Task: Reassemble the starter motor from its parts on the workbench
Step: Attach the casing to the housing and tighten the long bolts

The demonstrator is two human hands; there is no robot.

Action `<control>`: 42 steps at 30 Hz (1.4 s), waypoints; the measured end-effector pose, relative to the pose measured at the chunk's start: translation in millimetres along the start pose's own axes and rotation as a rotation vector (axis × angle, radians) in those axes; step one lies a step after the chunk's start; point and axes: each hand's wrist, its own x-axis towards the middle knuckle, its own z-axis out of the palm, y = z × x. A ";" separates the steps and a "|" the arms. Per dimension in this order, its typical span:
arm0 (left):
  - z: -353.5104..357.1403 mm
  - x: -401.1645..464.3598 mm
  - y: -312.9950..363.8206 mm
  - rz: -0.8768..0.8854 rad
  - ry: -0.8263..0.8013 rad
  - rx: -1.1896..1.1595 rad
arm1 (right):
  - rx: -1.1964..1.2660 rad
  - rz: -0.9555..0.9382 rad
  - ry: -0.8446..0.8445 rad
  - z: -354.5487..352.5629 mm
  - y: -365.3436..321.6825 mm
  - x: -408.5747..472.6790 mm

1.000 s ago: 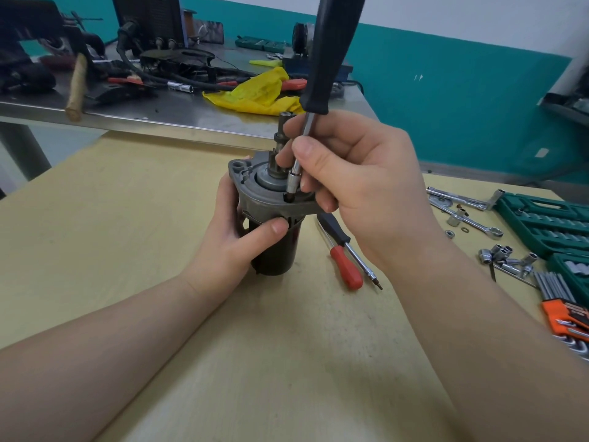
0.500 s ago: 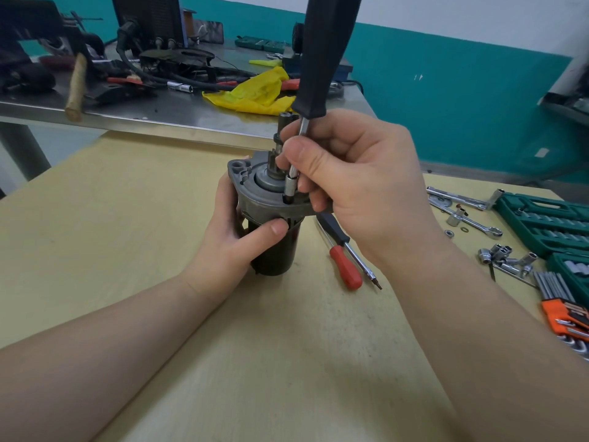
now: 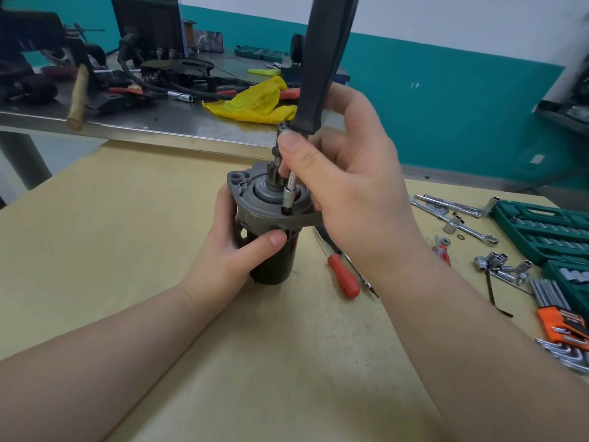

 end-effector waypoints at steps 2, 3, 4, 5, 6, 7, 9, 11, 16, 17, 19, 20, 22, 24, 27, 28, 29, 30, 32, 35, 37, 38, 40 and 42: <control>-1.7 0.3 -2.8 -0.017 -0.005 -0.001 | -0.021 0.007 -0.014 -2.8 -12.2 4.1; -2.7 0.5 -4.3 -0.023 -0.003 0.001 | -0.037 0.009 -0.015 -5.3 -19.2 7.8; -3.6 0.3 -5.6 -0.027 0.000 0.007 | -0.061 0.006 -0.014 -7.7 -26.4 12.0; -4.5 0.1 -7.1 -0.031 0.000 0.014 | -0.095 -0.003 -0.017 -9.1 -32.9 16.3; -5.4 -0.2 -8.6 -0.035 -0.001 0.021 | -0.140 -0.016 -0.027 -9.7 -38.3 20.4; -6.1 -0.1 -9.7 -0.038 0.000 0.026 | -0.185 -0.030 -0.040 -9.5 -42.4 24.0; -6.9 0.3 -10.6 -0.046 0.001 0.033 | -0.252 -0.068 -0.043 -8.7 -47.2 29.2; -7.6 0.1 -10.8 -0.057 0.004 0.032 | -0.242 -0.136 -0.038 -7.8 -50.4 32.7; -3.8 -2.1 -4.2 -0.075 0.015 0.024 | -0.085 -0.212 -0.034 -11.8 -55.6 33.9; -2.9 -2.2 -2.4 -0.080 0.016 0.016 | -0.102 -0.224 -0.030 -11.4 -55.4 34.5; -1.3 -1.7 0.7 -0.092 0.016 0.009 | -0.142 -0.235 -0.019 -10.3 -54.4 35.6; -0.6 -1.4 1.7 -0.094 0.017 0.009 | -0.150 -0.226 -0.014 -9.9 -53.8 35.7; -0.7 -1.7 3.1 -0.092 0.019 0.009 | -0.139 -0.193 -0.012 -9.6 -52.8 36.2; -1.6 -2.2 3.4 -0.085 0.017 0.019 | -0.118 -0.177 -0.028 -11.7 -53.4 37.0; -3.9 -3.6 1.8 -0.077 0.021 0.044 | -0.063 -0.145 -0.089 -19.0 -56.4 37.4; -4.1 -3.6 1.9 -0.075 0.022 0.054 | -0.070 -0.134 -0.102 -21.2 -57.1 37.4; -4.0 -3.7 2.6 -0.076 0.022 0.065 | -0.104 -0.130 -0.103 -22.5 -57.5 37.2; -3.4 -3.3 3.4 -0.078 0.023 0.072 | -0.161 -0.136 -0.089 -22.6 -57.7 37.6; -2.7 -3.2 4.7 -0.084 0.027 0.071 | -0.280 -0.165 -0.041 -18.9 -57.3 38.3; -1.0 -2.3 6.7 -0.069 0.016 0.061 | -0.358 -0.217 0.030 -8.7 -57.3 38.0; 0.6 -1.8 8.1 -0.049 0.003 0.050 | -0.368 -0.250 0.066 -3.6 -57.5 35.8; 1.1 -1.5 8.7 -0.042 0.002 0.048 | -0.369 -0.258 0.077 -2.3 -57.5 34.6; 1.0 -1.5 9.0 -0.037 0.003 0.049 | -0.351 -0.249 0.095 -2.2 -57.2 33.3; 0.2 -1.9 8.3 -0.040 0.002 0.065 | -0.319 -0.214 0.107 -3.0 -57.0 33.4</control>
